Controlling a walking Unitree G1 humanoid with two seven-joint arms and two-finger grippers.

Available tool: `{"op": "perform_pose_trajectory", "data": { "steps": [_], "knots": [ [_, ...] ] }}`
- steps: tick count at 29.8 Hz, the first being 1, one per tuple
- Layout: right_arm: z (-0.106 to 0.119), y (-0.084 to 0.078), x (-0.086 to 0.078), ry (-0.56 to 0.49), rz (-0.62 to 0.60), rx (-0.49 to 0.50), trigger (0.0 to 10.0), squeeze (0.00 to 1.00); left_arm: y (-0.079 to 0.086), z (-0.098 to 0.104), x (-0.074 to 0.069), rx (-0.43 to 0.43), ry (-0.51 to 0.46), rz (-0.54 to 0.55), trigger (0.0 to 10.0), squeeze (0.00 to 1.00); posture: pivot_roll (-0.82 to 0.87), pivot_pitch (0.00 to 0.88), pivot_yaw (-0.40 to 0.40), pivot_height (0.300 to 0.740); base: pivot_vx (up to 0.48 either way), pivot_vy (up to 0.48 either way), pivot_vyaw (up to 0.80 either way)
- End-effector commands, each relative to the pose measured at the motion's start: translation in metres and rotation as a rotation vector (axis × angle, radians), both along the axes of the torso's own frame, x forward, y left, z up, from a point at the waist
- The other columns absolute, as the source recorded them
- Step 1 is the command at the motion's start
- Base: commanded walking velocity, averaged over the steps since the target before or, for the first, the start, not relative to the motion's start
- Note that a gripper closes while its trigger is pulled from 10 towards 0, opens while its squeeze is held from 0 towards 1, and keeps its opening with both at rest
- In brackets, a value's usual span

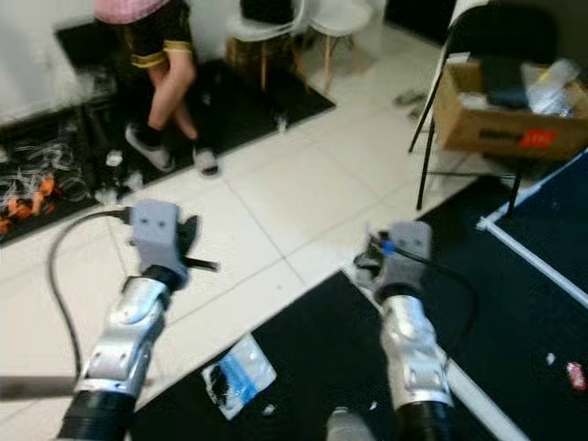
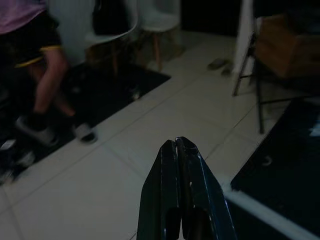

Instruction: Picking trash to rubbish bin

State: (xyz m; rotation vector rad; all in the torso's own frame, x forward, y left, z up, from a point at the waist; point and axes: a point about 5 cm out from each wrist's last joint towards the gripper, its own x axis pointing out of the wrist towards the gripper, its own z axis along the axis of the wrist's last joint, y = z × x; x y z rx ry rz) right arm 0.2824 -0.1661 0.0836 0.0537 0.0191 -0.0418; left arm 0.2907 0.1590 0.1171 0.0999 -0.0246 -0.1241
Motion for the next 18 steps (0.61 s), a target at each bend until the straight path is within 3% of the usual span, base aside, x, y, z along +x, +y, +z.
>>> {"op": "perform_pose_trajectory", "data": {
  "steps": [1, 18],
  "knots": [
    [-0.0068, 0.0051, -0.0033, 0.023, 0.007, 0.011, 10.0, 0.0, 0.0038, -0.0072, -0.0012, 0.027, 0.033, 0.004, 10.0, 0.0, 0.02, 0.019, 0.032, 0.74, 0.0, 0.0, -0.8],
    [-0.0096, 0.0072, -0.0029, 0.039, 0.013, 0.021, 10.0, 0.0, 0.0022, -0.0046, 0.0005, 0.023, 0.018, -0.016, 10.0, 0.0, 0.02, 0.015, 0.032, 0.74, 0.0, 0.0, -0.8]
  ]
}}
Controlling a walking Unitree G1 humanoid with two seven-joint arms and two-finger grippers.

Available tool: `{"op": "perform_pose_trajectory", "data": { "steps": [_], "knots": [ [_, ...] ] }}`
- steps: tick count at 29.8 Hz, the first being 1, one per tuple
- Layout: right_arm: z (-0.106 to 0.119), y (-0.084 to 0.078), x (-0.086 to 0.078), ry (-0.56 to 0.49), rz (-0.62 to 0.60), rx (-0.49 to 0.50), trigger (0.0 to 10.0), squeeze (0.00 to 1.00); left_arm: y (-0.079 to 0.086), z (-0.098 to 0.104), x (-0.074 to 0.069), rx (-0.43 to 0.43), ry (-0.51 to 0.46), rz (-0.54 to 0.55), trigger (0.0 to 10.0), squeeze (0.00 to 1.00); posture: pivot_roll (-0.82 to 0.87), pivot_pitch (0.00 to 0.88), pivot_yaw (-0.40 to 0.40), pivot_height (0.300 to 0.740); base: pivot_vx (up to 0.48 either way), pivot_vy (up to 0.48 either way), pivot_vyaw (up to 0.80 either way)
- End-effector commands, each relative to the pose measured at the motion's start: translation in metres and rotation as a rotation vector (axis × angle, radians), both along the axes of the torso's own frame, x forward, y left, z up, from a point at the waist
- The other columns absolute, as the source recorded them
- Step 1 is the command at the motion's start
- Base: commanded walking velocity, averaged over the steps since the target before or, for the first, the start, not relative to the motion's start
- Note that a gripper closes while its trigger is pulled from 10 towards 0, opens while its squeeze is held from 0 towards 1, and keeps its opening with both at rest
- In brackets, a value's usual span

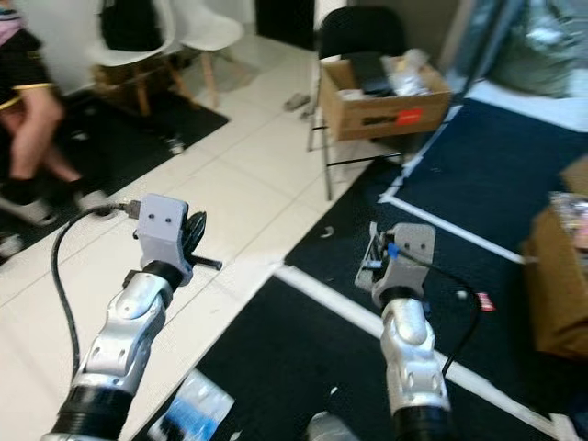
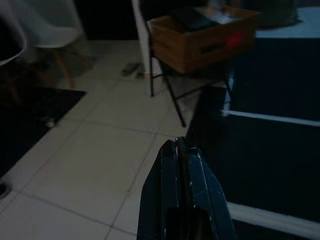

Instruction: Picking trash to rubbish bin

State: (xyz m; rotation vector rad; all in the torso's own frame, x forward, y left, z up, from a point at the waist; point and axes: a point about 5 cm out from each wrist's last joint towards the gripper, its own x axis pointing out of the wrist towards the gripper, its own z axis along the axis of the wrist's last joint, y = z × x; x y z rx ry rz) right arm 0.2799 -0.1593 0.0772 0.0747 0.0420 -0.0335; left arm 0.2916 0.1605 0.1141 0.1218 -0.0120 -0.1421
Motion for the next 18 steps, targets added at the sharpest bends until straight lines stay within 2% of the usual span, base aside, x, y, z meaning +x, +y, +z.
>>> {"op": "perform_pose_trajectory", "data": {
  "steps": [1, 6, 18],
  "knots": [
    [-0.0032, 0.0004, -0.0005, 0.017, 0.005, 0.0, 10.0, 0.0, 0.0008, -0.0016, -0.0003, 0.0, 0.006, 0.001, 10.0, 0.0, 0.02, 0.015, 0.032, 0.74, 0.0, 0.0, -0.8],
    [-0.0049, -0.0023, -0.0014, 0.021, -0.01, -0.006, 10.0, 0.0, 0.004, 0.0001, 0.0008, -0.035, 0.005, 0.03, 10.0, 0.0, 0.02, 0.014, 0.036, 0.74, 0.0, 0.0, -0.8],
    [-0.0048, -0.0061, 0.0004, 0.023, -0.044, 0.006, 10.0, 0.0, 0.0061, 0.0021, 0.0005, -0.017, -0.009, 0.035, 10.0, 0.0, 0.02, 0.019, 0.04, 0.74, 0.0, 0.0, -0.8]
  ]
}}
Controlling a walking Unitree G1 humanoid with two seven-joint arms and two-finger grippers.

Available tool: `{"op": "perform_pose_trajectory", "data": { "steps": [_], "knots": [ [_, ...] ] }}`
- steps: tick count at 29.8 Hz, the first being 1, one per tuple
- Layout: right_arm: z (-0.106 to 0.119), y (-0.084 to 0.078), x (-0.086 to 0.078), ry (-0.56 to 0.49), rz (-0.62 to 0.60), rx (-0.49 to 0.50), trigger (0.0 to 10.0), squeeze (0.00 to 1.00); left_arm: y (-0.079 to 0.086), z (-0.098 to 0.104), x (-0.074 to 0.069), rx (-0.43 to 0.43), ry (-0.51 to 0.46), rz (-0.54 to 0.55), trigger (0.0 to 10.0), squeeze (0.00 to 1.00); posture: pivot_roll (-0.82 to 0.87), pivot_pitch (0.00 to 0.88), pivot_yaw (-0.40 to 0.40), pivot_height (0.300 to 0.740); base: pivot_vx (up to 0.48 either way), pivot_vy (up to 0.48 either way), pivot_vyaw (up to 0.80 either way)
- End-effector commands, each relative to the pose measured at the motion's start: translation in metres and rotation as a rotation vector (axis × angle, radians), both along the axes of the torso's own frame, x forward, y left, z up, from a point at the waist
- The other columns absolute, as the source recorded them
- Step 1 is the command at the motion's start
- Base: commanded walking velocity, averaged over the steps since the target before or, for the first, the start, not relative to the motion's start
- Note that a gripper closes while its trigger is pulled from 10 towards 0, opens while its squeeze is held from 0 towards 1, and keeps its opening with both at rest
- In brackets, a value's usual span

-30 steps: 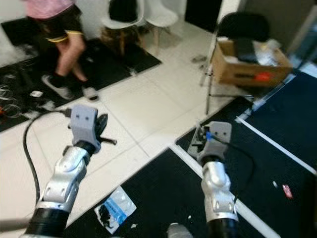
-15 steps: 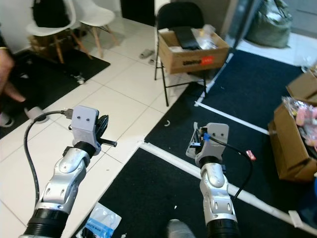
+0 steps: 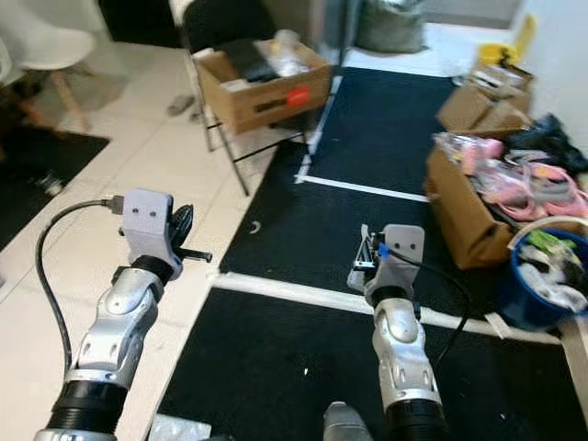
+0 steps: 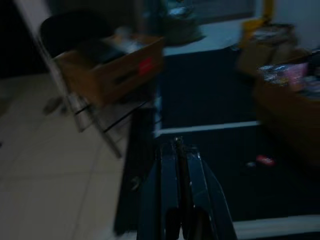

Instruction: Picking trash to rubbish bin

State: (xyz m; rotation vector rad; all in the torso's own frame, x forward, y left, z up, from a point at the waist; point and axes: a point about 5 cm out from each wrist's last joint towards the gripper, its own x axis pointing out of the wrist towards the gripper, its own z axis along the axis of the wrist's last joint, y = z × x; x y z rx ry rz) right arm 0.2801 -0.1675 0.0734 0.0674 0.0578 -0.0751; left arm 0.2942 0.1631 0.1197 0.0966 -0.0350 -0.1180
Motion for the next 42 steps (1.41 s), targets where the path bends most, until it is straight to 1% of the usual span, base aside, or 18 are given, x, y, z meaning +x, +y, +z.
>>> {"op": "perform_pose_trajectory", "data": {
  "steps": [1, 8, 14, 19, 28, 42],
  "knots": [
    [-0.001, 0.001, 0.0, 0.007, -0.009, 0.018, 10.0, 0.0, 0.004, -0.004, -0.003, 0.012, 0.019, 0.016, 10.0, 0.0, 0.02, 0.024, 0.04, 0.74, 0.0, 0.0, -0.8],
    [-0.003, -0.004, 0.0, 0.016, -0.044, 0.031, 10.0, 0.0, 0.004, -0.007, -0.004, -0.015, 0.046, 0.027, 10.0, 0.0, 0.02, 0.027, 0.036, 0.74, 0.0, 0.0, -0.8],
    [-0.003, -0.009, 0.002, 0.017, -0.058, 0.039, 10.0, 0.0, 0.002, -0.007, -0.003, -0.011, 0.037, 0.035, 10.0, 0.0, 0.02, 0.028, 0.031, 0.74, 0.0, 0.0, -0.76],
    [-0.003, -0.011, 0.002, 0.01, -0.073, 0.044, 10.0, 0.0, 0.002, -0.008, -0.004, -0.017, 0.051, 0.044, 10.0, 0.0, 0.02, 0.032, 0.027, 0.74, 0.0, 0.0, 0.0],
    [-0.002, -0.012, 0.002, 0.007, -0.072, 0.037, 10.0, 0.0, 0.002, -0.009, -0.005, -0.008, 0.058, 0.04, 10.0, 0.0, 0.02, 0.035, 0.025, 0.74, 0.0, 0.0, 0.0],
    [-0.003, -0.011, 0.005, 0.014, -0.063, 0.024, 10.0, 0.0, 0.0, -0.009, -0.003, -0.011, 0.062, 0.039, 10.0, 0.0, 0.02, 0.038, 0.018, 0.74, 0.341, 0.0, 0.0]
  ]
}}
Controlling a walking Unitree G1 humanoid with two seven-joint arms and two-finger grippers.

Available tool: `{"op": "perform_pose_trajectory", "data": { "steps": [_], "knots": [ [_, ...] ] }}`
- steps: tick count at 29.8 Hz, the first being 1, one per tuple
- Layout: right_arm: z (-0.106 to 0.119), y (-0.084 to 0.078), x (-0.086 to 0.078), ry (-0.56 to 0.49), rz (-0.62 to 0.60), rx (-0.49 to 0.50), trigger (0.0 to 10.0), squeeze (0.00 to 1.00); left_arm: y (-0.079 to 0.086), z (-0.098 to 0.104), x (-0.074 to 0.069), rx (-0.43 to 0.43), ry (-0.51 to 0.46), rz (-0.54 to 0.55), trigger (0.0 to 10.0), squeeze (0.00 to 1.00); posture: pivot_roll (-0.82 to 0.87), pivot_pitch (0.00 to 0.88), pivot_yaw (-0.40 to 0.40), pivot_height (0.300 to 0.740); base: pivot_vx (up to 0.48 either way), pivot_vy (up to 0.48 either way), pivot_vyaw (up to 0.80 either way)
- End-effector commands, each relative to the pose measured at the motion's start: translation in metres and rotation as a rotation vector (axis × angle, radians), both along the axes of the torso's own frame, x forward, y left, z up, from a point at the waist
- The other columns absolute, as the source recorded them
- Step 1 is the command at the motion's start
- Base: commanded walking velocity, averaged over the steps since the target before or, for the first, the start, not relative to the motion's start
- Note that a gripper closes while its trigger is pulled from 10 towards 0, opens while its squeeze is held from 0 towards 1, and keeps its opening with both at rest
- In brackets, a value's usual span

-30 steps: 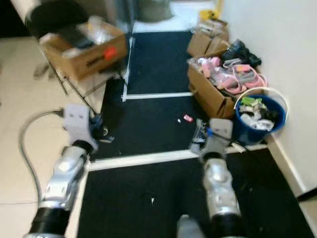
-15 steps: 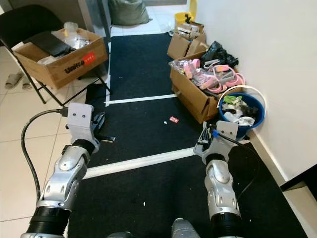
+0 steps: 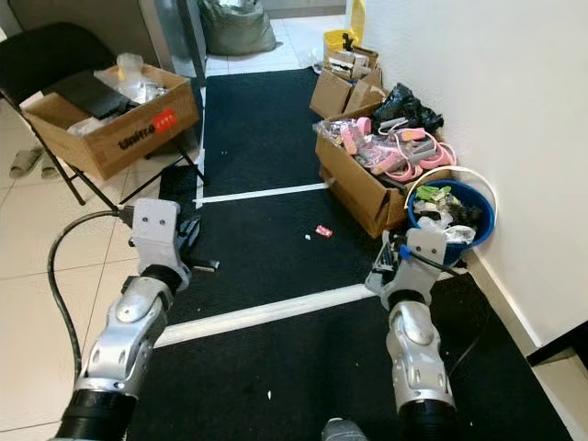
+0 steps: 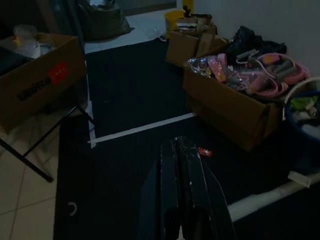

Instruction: Picking trash to rubbish bin

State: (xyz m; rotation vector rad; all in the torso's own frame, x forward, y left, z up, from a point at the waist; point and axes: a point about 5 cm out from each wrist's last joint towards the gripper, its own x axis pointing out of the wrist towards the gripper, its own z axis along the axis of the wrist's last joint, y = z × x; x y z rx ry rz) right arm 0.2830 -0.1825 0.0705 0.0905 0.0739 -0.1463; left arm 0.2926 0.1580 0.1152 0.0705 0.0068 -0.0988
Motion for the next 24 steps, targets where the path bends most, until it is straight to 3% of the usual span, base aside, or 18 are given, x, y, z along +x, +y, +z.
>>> {"op": "perform_pose_trajectory", "data": {
  "steps": [1, 18, 24],
  "knots": [
    [0.0, 0.004, 0.002, -0.004, 0.01, 0.0, 10.0, 0.0, 0.005, -0.004, -0.001, 0.012, 0.019, 0.02, 10.0, 0.0, 0.02, 0.038, 0.018, 0.74, 0.349, 0.0, 0.0],
    [-0.004, -0.001, 0.005, 0.016, -0.002, -0.008, 10.0, 0.0, 0.003, -0.002, 0.006, 0.021, 0.019, -0.007, 10.0, 0.0, 0.01, 0.026, 0.048, 0.74, 0.35, 0.0, 0.0],
    [-0.005, -0.006, 0.003, 0.016, -0.024, -0.003, 10.0, 0.0, 0.001, 0.0, 0.01, 0.024, 0.013, -0.025, 10.0, 0.0, 0.01, 0.027, 0.061, 0.74, 0.349, 0.0, -0.53]
  ]
}}
